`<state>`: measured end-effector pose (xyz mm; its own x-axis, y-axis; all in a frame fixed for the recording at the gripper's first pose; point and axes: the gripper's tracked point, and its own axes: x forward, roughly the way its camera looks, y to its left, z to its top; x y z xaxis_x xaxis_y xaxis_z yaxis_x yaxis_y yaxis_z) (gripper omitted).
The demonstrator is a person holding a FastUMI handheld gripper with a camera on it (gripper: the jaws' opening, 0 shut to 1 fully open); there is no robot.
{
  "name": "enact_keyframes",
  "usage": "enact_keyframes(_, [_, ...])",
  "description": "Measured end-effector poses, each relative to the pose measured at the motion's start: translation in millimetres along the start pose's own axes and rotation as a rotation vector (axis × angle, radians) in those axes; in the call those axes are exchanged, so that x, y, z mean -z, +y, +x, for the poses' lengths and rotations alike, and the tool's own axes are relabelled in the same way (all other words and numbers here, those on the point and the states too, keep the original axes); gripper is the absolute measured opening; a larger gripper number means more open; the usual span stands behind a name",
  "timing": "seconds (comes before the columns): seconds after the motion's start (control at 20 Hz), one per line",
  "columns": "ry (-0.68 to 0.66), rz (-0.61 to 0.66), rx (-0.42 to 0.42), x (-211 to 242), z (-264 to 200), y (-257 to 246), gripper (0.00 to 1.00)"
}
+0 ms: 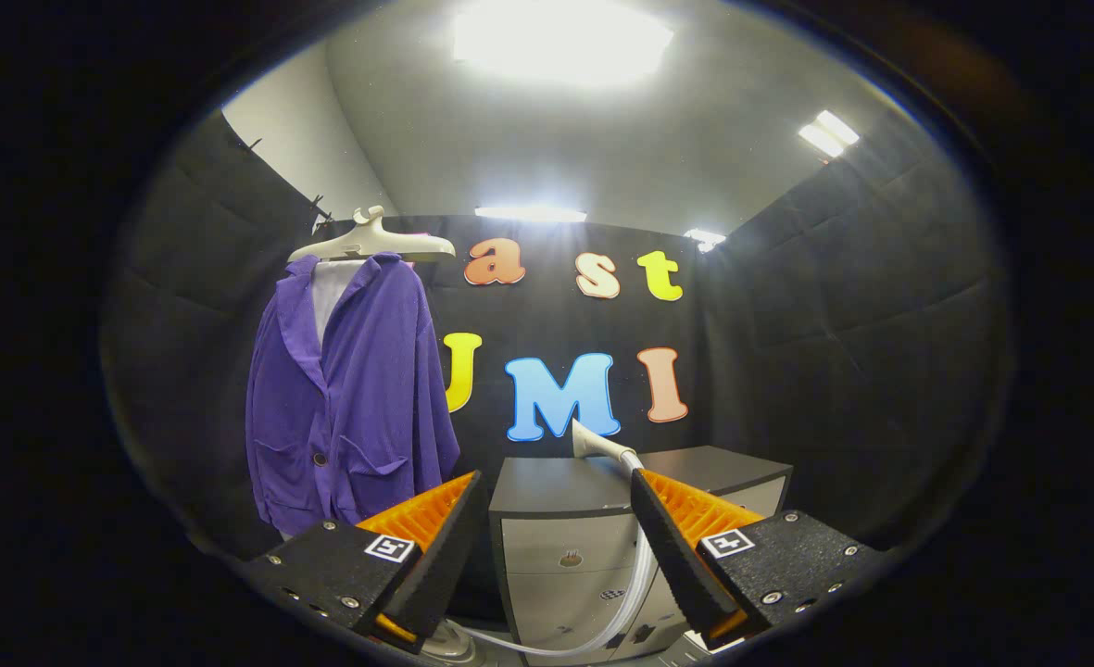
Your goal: Iron the clothes twice with a garment steamer, once on the left side and once on the right side.
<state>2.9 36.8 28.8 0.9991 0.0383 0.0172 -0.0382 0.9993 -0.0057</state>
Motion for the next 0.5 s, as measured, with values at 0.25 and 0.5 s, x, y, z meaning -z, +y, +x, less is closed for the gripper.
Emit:
enact_keyframes(0.25, [-0.026,-0.02,-0.067,-19.5,33.1,-1.7,0.96])
enact_keyframes(0.5, [0.002,0.015,-0.155,-27.1,97.6,-24.8,0.96])
